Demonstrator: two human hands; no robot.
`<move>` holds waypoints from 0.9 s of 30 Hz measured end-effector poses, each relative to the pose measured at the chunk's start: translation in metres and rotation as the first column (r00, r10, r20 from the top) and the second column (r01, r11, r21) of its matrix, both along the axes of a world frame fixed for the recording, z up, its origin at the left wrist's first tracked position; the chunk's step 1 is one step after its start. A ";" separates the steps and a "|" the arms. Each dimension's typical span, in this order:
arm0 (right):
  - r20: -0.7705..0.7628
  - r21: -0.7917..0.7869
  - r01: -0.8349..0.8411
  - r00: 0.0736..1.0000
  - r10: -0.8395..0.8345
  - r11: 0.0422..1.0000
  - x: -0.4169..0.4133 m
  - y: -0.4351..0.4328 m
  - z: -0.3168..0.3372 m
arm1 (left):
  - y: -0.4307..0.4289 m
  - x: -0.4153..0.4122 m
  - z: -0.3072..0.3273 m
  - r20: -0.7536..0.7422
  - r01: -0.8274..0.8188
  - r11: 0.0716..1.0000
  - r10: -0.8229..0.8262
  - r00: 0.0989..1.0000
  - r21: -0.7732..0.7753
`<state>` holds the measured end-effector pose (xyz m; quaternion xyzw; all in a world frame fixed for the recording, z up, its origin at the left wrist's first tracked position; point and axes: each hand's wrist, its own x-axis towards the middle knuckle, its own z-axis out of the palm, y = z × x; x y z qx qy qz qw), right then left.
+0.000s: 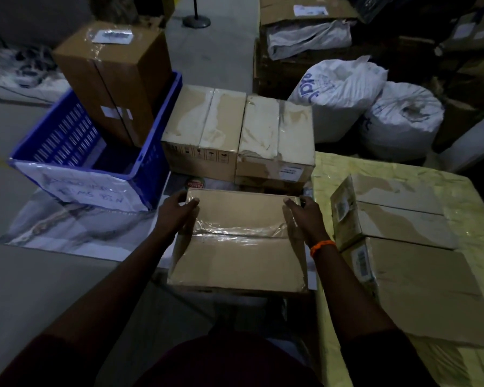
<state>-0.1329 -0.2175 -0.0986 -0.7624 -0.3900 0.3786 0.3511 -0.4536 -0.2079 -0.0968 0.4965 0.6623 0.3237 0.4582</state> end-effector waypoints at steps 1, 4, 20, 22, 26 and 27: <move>0.002 -0.006 0.000 1.000 0.000 1.000 0.001 0.002 -0.002 | 0.002 0.003 0.001 0.003 -0.004 1.000 0.004 1.000 -0.001; -0.011 0.029 0.003 1.000 -0.002 1.000 0.004 -0.005 -0.010 | -0.001 0.012 0.005 0.029 -0.011 1.000 0.011 1.000 -0.010; -0.215 0.341 0.263 0.956 -0.198 0.902 0.007 -0.072 0.066 | -0.044 0.023 0.060 0.372 -0.224 0.959 0.147 0.917 0.172; -0.226 0.329 0.285 0.950 -0.218 0.900 0.007 -0.085 0.058 | -0.057 0.025 0.055 0.308 -0.180 0.961 0.110 0.945 0.209; -0.209 0.327 0.271 0.955 -0.211 0.905 0.002 -0.105 0.041 | -0.075 0.021 0.037 0.231 -0.182 0.956 0.128 0.965 0.231; -0.189 0.327 0.255 0.961 -0.201 0.910 0.001 -0.109 0.039 | -0.079 0.018 0.032 0.219 -0.178 0.958 0.128 0.967 0.226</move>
